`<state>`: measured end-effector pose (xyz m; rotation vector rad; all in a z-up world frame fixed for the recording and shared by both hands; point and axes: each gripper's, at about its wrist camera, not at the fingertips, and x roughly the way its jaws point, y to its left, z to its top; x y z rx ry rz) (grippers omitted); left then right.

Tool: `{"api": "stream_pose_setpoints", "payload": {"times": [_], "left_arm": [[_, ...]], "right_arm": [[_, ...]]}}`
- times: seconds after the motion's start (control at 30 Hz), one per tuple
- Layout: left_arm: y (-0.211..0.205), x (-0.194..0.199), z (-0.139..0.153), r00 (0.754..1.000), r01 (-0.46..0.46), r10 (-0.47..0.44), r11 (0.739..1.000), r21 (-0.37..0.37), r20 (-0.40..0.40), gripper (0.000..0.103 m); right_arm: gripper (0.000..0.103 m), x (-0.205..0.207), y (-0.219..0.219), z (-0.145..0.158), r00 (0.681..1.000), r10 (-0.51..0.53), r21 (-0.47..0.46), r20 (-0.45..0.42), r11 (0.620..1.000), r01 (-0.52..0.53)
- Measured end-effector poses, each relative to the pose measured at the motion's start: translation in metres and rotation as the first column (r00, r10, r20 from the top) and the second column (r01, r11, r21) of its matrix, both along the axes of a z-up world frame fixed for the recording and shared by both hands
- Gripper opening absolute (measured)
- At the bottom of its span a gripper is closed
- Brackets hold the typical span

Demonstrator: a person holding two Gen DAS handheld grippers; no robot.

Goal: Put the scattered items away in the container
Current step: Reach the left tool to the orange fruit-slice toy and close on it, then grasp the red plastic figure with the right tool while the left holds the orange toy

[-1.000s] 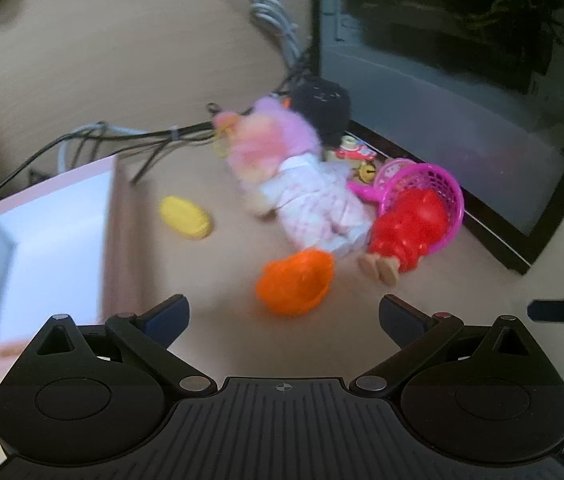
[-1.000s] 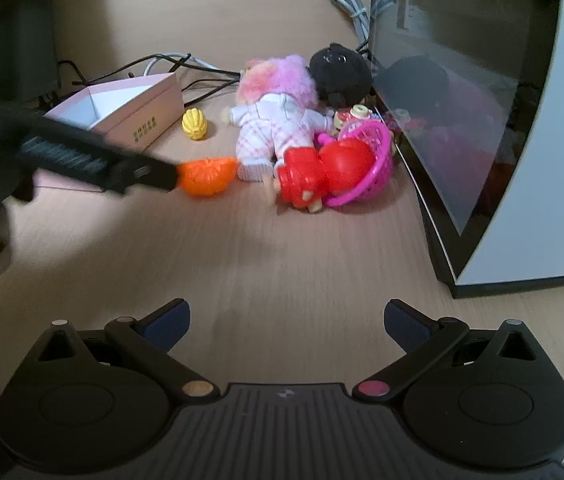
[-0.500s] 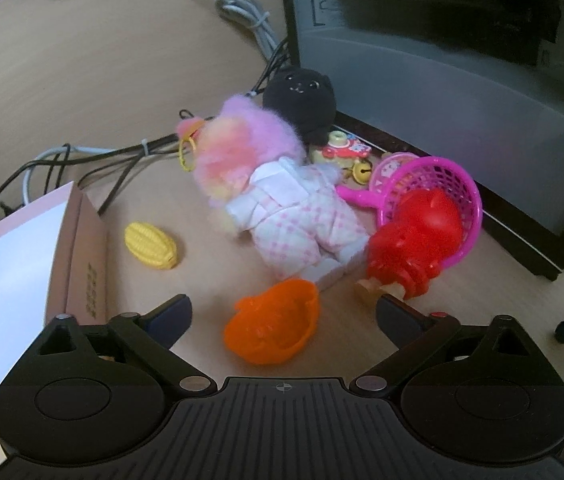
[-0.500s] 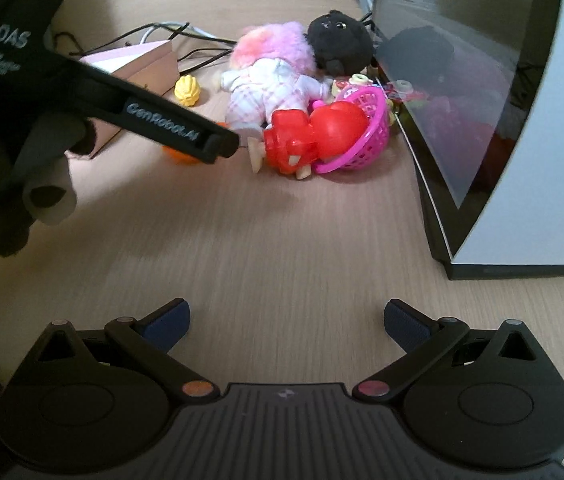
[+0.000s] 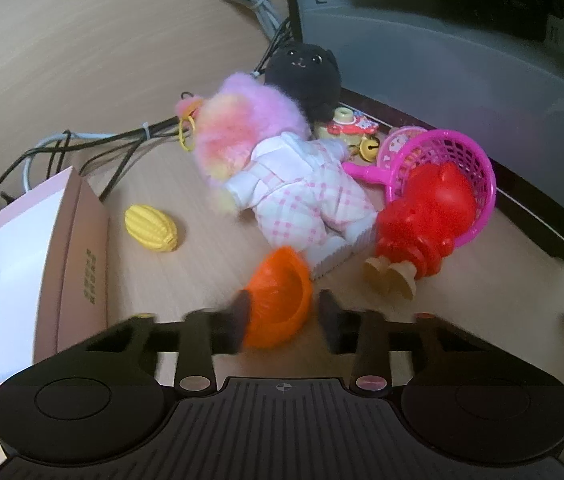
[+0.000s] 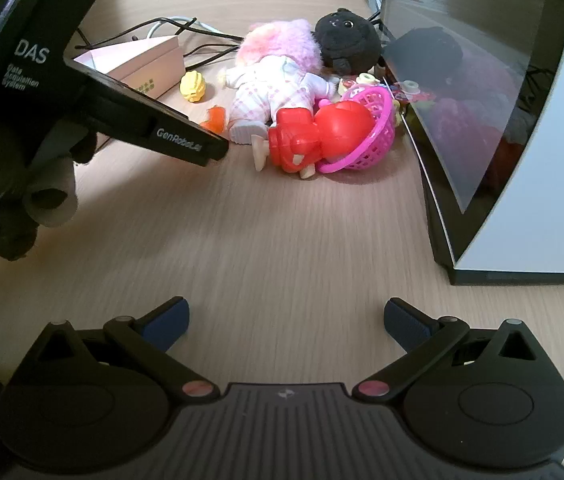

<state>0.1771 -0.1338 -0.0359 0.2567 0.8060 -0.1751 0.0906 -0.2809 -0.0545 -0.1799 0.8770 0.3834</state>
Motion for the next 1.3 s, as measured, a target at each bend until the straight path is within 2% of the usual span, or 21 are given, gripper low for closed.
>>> {"api": "stream_pose_setpoints", "payload": {"times": [0.07,0.23,0.33,0.4,0.43,0.47,0.57,0.6,0.67,0.73,0.8,0.83,0.97,1.0,1.1,1.2,1.3], "left_arm": [[0.003,-0.004,0.001,1.0,-0.001,0.001,1.0,-0.018,-0.005,0.02],[0.014,-0.017,0.004,1.0,-0.013,0.013,0.999,-0.04,-0.004,0.017],[0.02,-0.024,0.005,1.0,-0.022,0.021,0.998,-0.06,-0.019,0.018],[0.025,-0.029,0.008,0.999,-0.04,0.039,0.995,-0.089,-0.016,0.023],[0.026,-0.029,0.009,0.999,-0.051,0.051,0.994,-0.094,-0.005,0.035],[0.027,-0.029,0.01,0.998,-0.058,0.059,0.994,-0.094,0.008,0.052],[0.028,-0.021,0.01,0.997,-0.065,0.068,0.995,-0.073,0.042,0.073],[0.027,-0.017,0.008,0.997,-0.06,0.062,0.996,-0.068,0.041,0.074],[0.025,-0.008,0.004,0.998,-0.051,0.053,0.997,-0.056,0.034,0.074],[0.021,0.001,-0.001,0.999,-0.039,0.04,0.998,-0.041,0.022,0.069],[0.019,0.006,-0.005,0.999,-0.029,0.03,0.999,-0.037,0.012,0.06],[0.019,0.005,-0.005,1.0,-0.025,0.026,0.999,-0.036,0.013,0.047],[0.021,-0.004,-0.001,0.999,-0.016,0.017,0.999,-0.04,0.034,0.047],[0.024,-0.01,0.004,0.999,-0.015,0.017,0.999,-0.052,0.037,0.047],[0.036,-0.035,0.017,0.999,-0.025,0.028,0.995,-0.095,0.03,0.047],[0.056,-0.061,0.024,0.998,-0.066,0.065,0.989,-0.135,-0.014,0.047],[0.081,-0.086,0.023,0.991,-0.113,0.1,0.981,-0.159,-0.087,0.047]], "right_arm": [[0.103,0.001,0.001,0.0,1.0,0.005,-0.001,-0.001,1.0,-0.005],[0.103,0.0,0.003,0.002,1.0,0.011,-0.003,0.016,1.0,-0.011],[0.103,-0.004,0.01,0.011,0.993,0.033,-0.047,0.112,0.999,-0.027],[0.103,-0.007,0.017,0.018,0.981,0.059,-0.085,0.182,0.995,-0.044],[0.103,-0.007,0.02,0.02,0.977,0.073,-0.099,0.2,0.994,-0.054],[0.103,-0.006,0.022,0.021,0.975,0.081,-0.103,0.205,0.993,-0.061],[0.103,-0.005,0.027,0.025,0.976,0.092,-0.089,0.195,0.993,-0.076],[0.103,-0.007,0.028,0.026,0.976,0.099,-0.085,0.194,0.993,-0.084],[0.103,-0.011,0.028,0.027,0.974,0.113,-0.079,0.197,0.992,-0.099],[0.103,-0.014,0.028,0.028,0.97,0.119,-0.084,0.213,0.991,-0.103],[0.103,-0.011,0.027,0.032,0.966,0.103,-0.087,0.236,0.993,-0.085],[0.103,-0.009,0.027,0.034,0.964,0.094,-0.088,0.248,0.993,-0.074],[0.101,0.005,0.038,0.034,0.936,0.088,-0.18,0.341,0.983,-0.027],[0.096,0.01,0.043,0.033,0.929,0.099,-0.201,0.356,0.979,-0.027],[0.094,0.02,0.058,0.03,0.911,0.136,-0.248,0.39,0.968,-0.038],[0.094,0.033,0.074,0.023,0.9,0.17,-0.291,0.401,0.955,-0.05],[0.094,0.05,0.081,0.015,0.902,0.162,-0.305,0.4,0.952,-0.036]]}}
